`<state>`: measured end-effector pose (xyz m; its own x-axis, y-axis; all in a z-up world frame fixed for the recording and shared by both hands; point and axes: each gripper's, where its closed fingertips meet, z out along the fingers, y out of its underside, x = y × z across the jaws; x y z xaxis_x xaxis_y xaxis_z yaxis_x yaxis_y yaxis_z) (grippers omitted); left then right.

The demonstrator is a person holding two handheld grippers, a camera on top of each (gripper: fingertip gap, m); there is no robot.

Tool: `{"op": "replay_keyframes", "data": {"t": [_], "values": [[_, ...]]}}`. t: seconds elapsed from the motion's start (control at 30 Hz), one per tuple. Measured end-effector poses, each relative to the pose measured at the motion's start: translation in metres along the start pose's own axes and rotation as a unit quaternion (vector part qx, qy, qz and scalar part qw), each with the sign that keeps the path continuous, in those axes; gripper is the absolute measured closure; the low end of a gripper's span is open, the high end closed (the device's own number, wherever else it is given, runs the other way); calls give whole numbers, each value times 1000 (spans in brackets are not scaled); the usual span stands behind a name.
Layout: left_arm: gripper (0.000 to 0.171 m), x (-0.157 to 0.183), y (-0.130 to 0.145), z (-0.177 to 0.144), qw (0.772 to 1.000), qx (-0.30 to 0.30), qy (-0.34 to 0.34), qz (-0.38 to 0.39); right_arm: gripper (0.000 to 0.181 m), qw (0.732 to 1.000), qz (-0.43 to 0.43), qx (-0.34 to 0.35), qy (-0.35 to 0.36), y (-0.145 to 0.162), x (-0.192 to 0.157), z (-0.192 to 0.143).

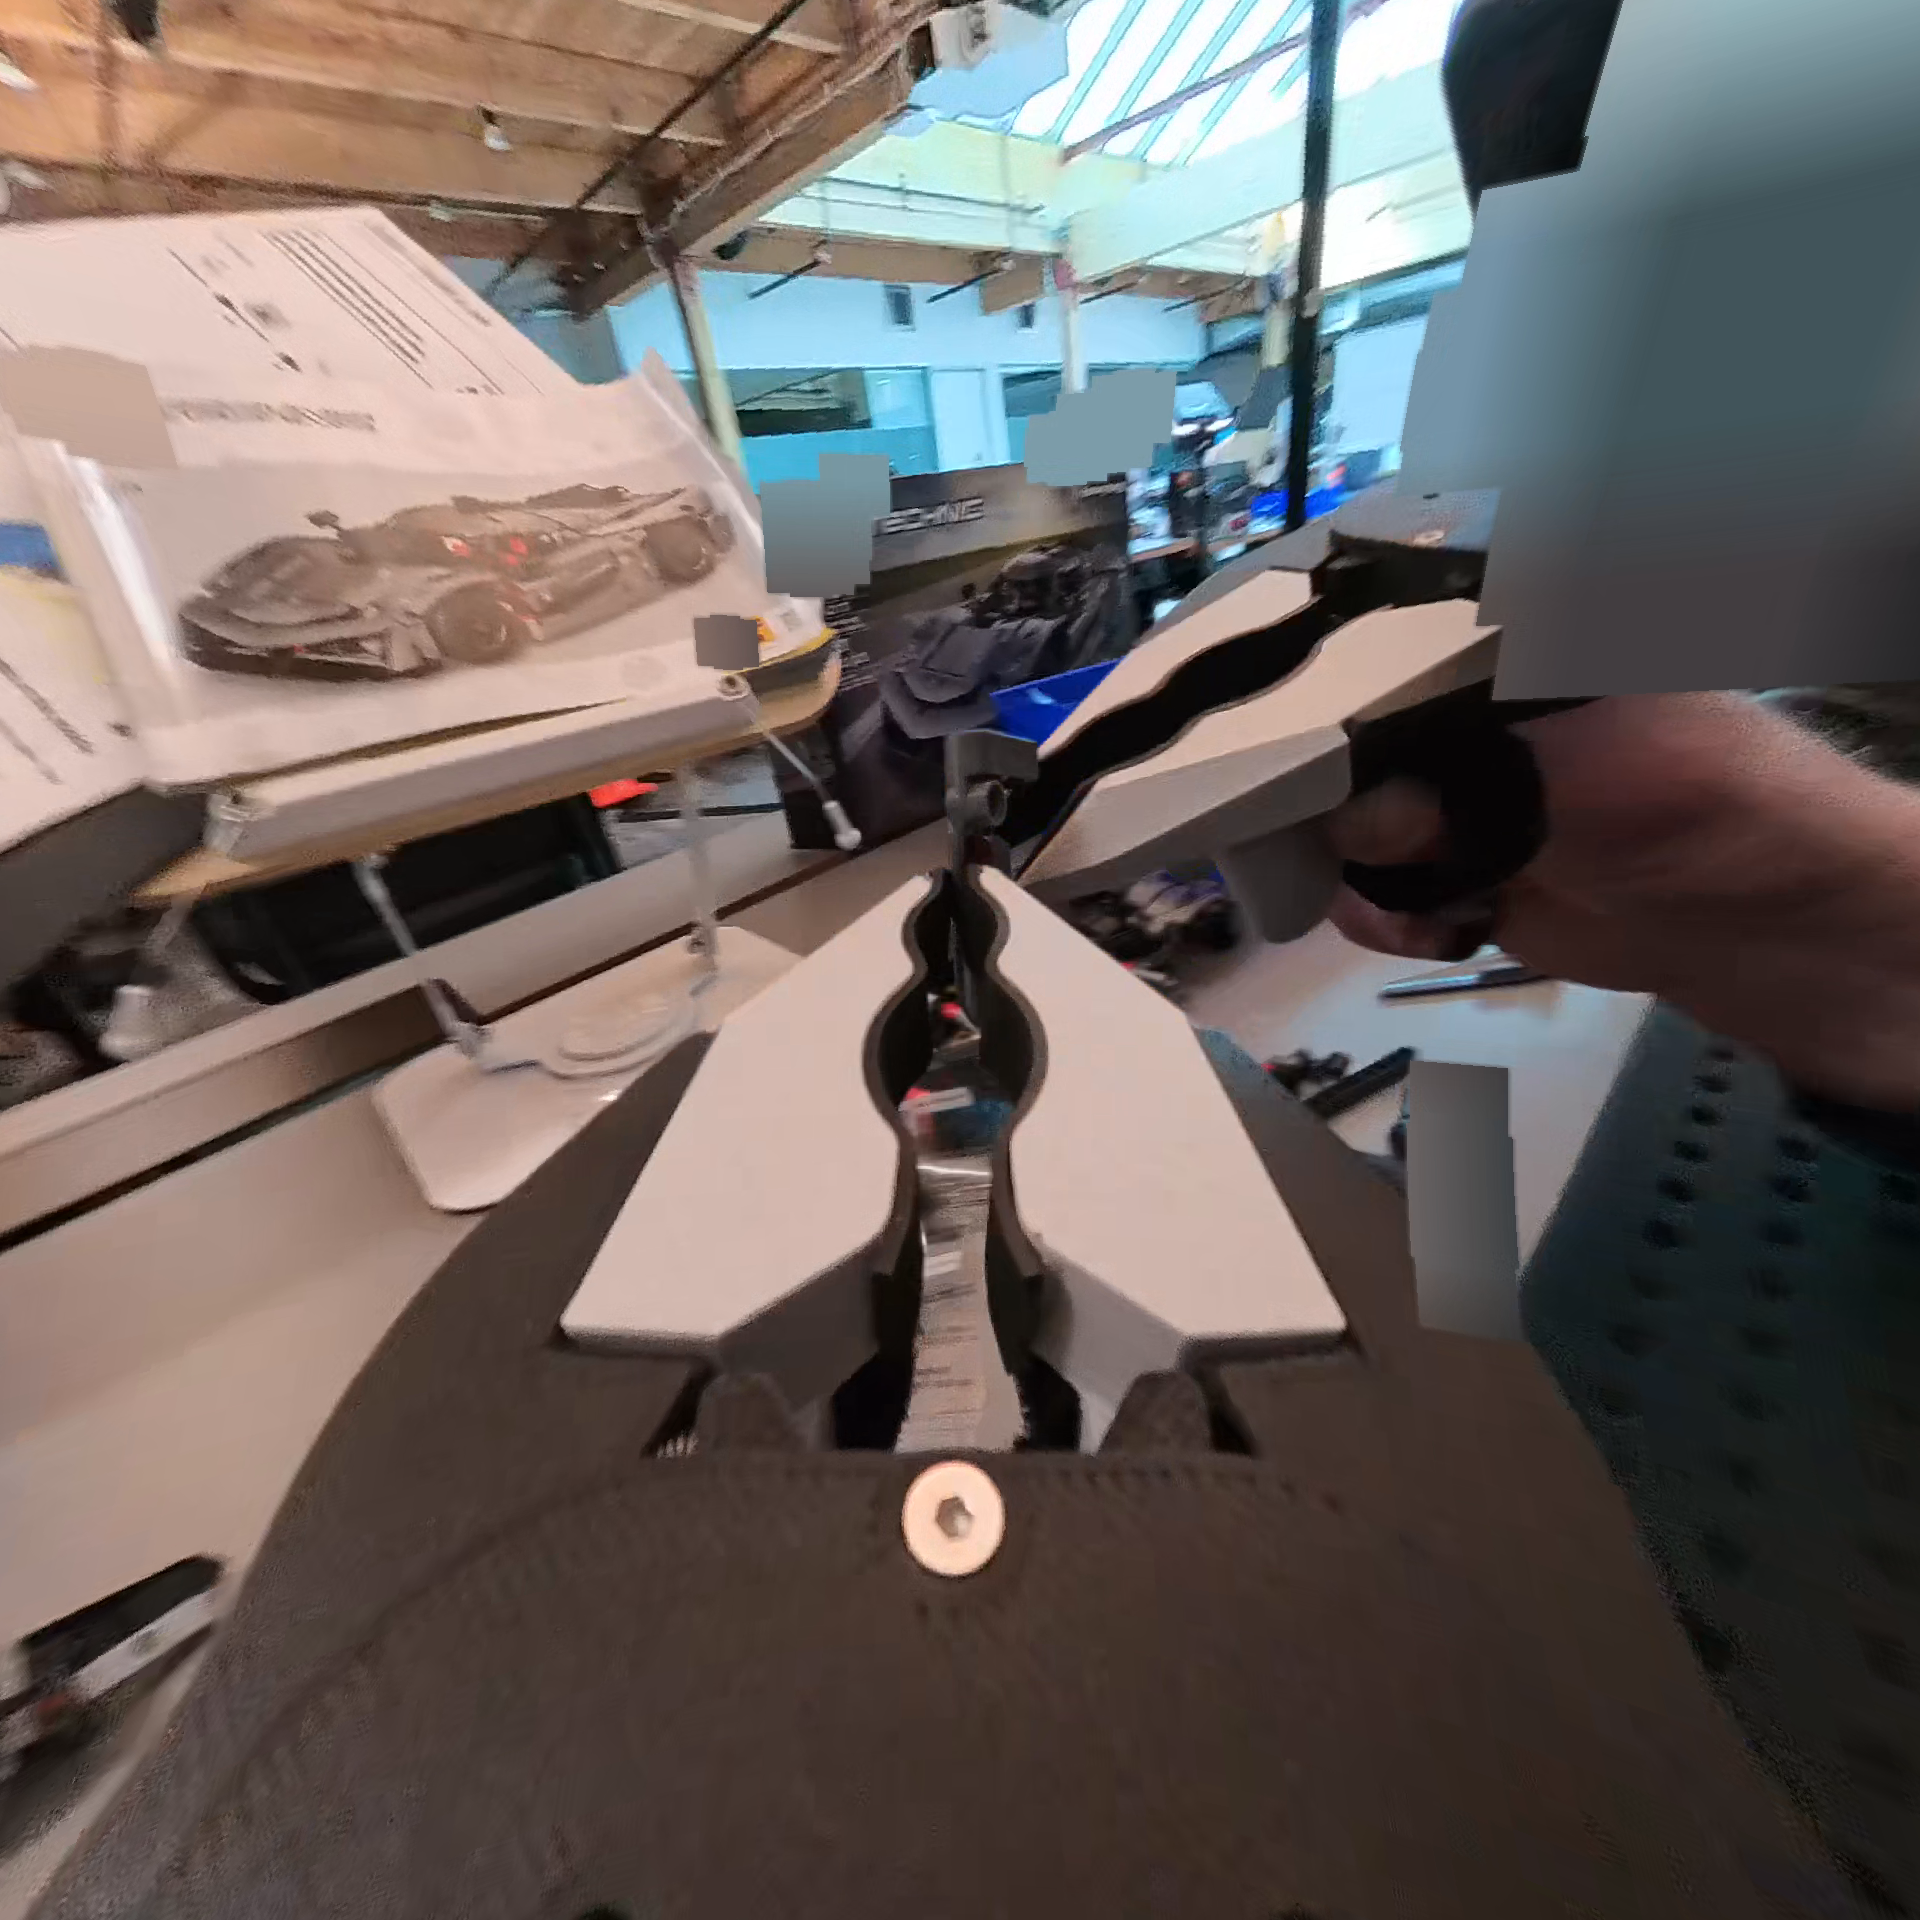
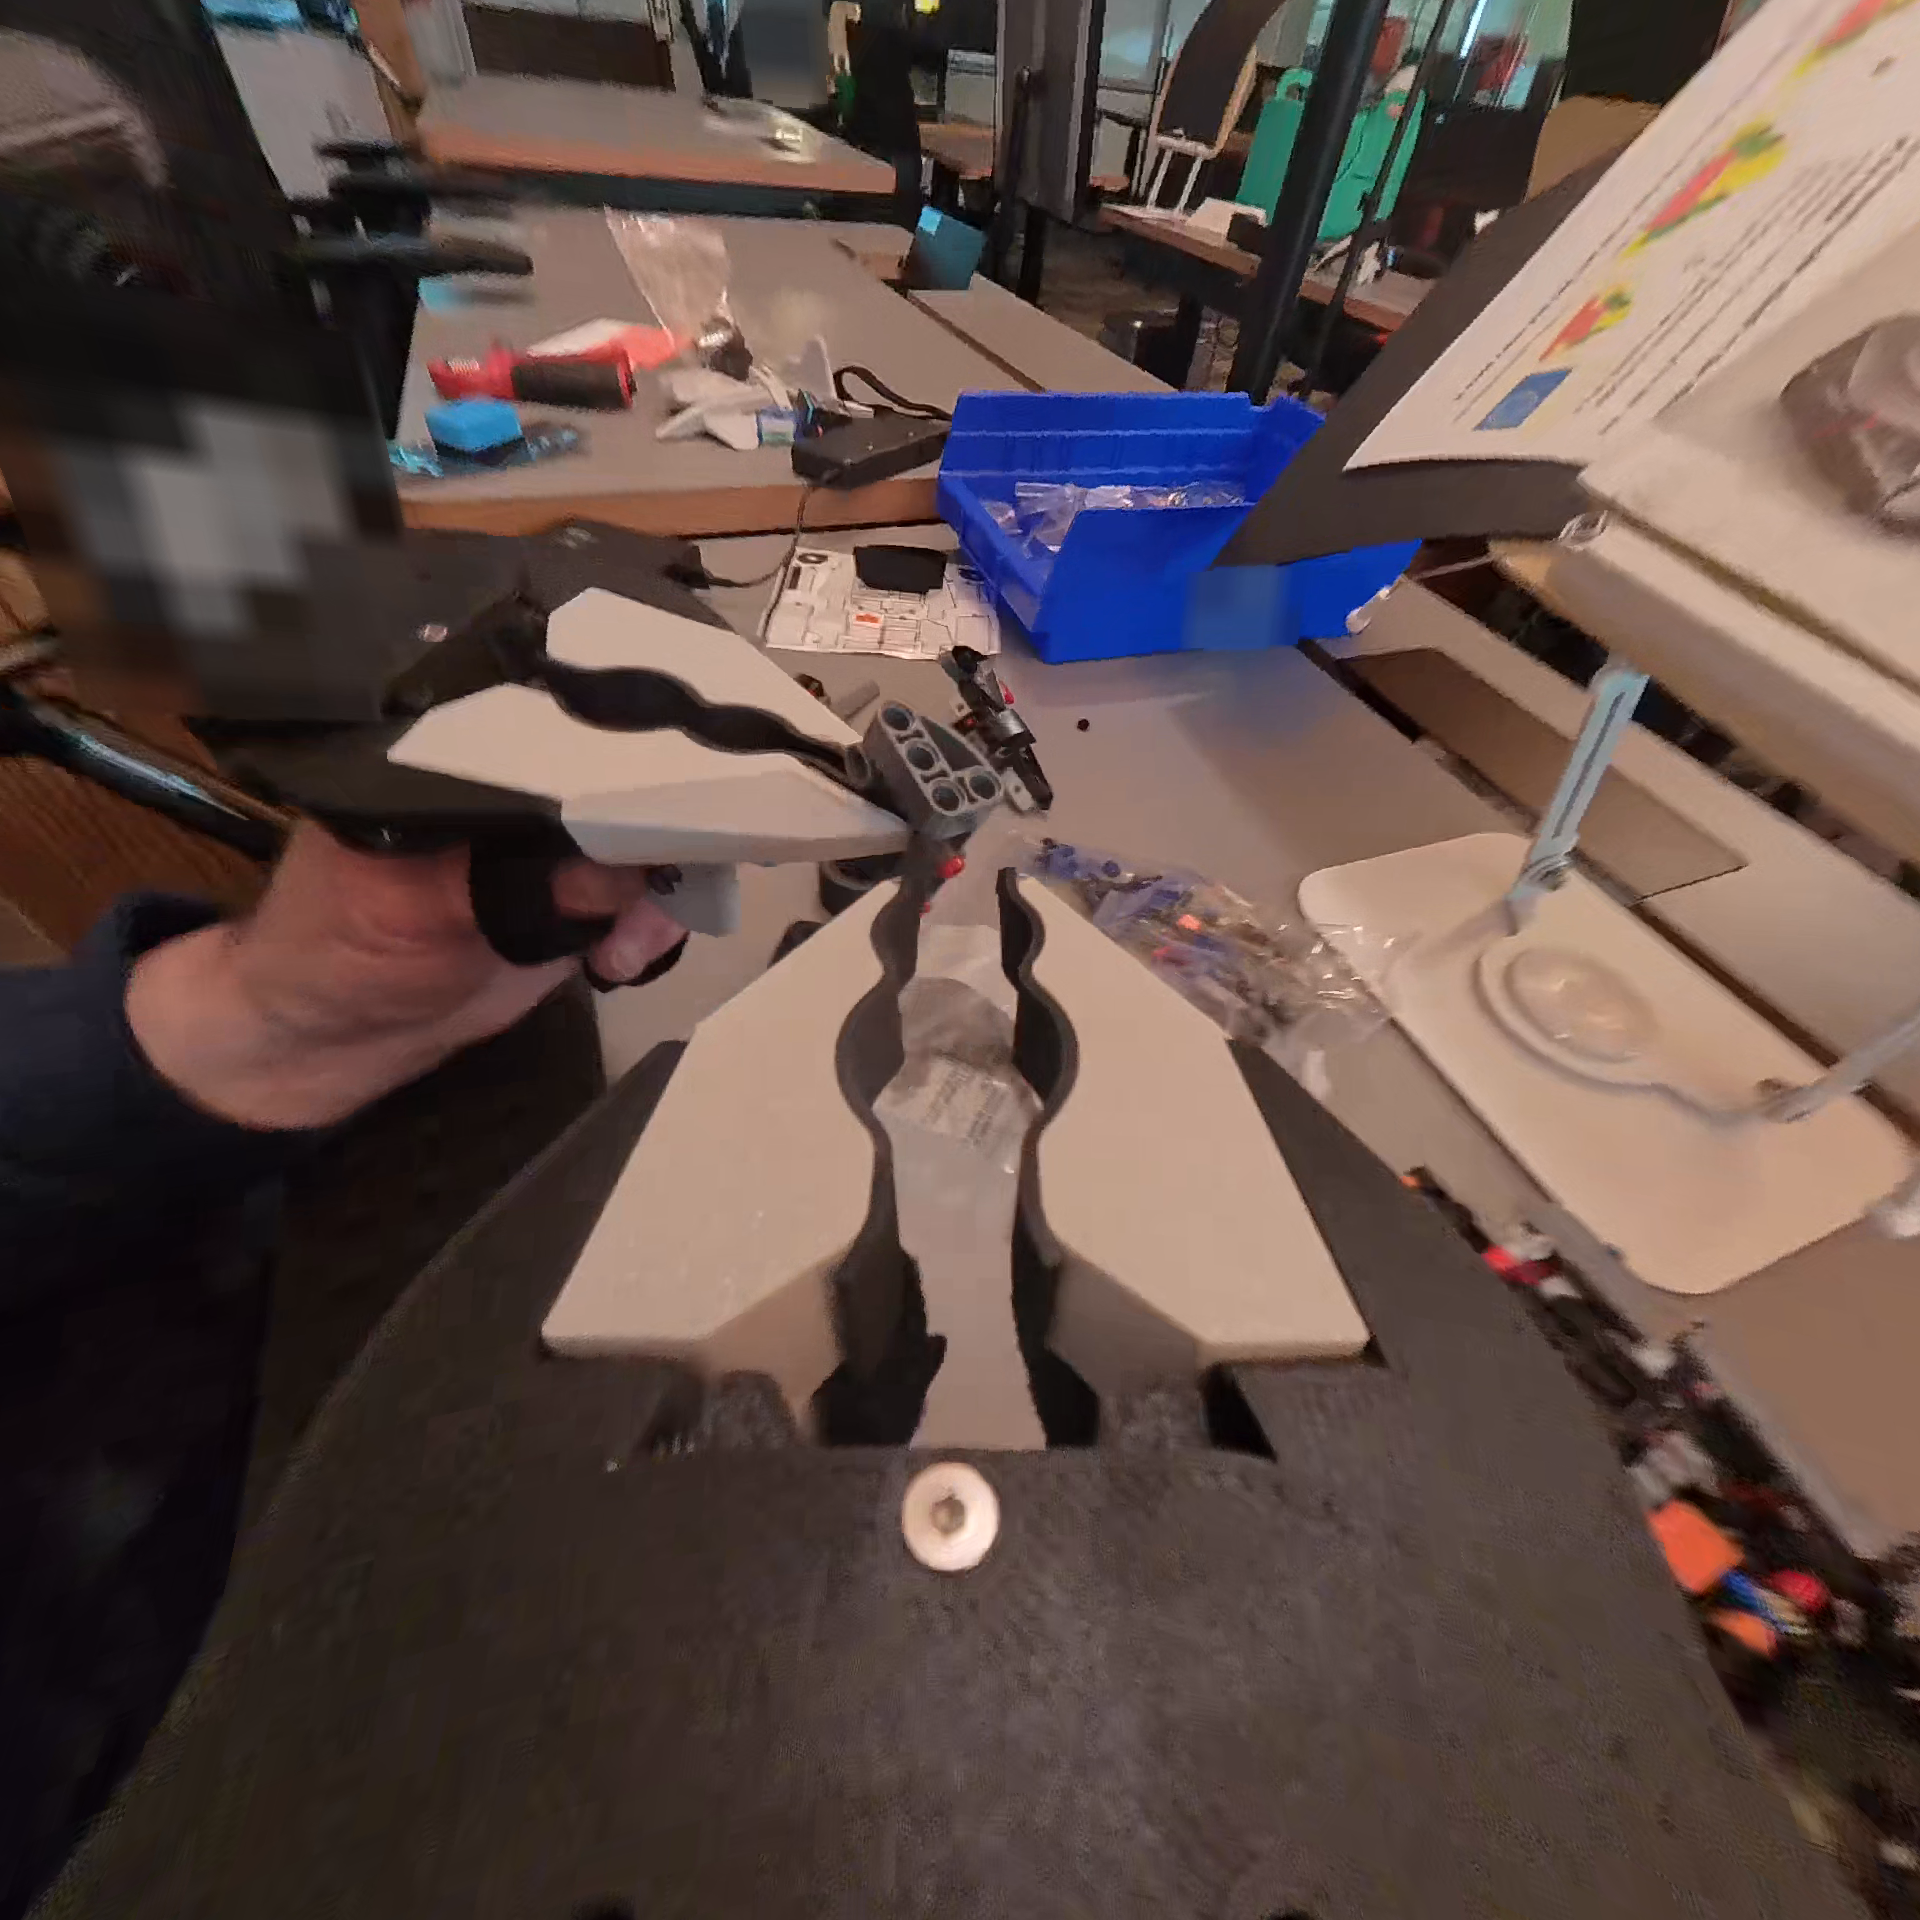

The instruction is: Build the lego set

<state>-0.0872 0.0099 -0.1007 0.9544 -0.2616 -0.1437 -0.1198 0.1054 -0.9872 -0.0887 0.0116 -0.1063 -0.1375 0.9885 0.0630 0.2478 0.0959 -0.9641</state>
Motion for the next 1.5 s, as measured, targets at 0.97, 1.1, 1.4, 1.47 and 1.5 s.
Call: {"op": "replay_keyframes", "data": {"t": [0.97, 1.1, 1.4, 1.47, 1.5], "values": [[171, -3, 8, 6, 945, -107, -165, 260, 176, 995, 80, 67, 8, -3, 7, 1], [171, -11, -1, 1, 981, -44, -137, 132, 168, 993, 92, 69, -13, -3, 5, 2], [171, -4, -8, 5, 995, 11, -90, 32, 169, 997, 51, 59, 20, -1, -2, 9], [171, -4, -9, 4, 996, 18, -84, 18, 173, 997, 45, 65, 25, -3, -2, 8], [171, -4, -9, 4, 997, 23, -78, 6, 173, 997, 36, 62, 32, -3, -2, 7]]}}
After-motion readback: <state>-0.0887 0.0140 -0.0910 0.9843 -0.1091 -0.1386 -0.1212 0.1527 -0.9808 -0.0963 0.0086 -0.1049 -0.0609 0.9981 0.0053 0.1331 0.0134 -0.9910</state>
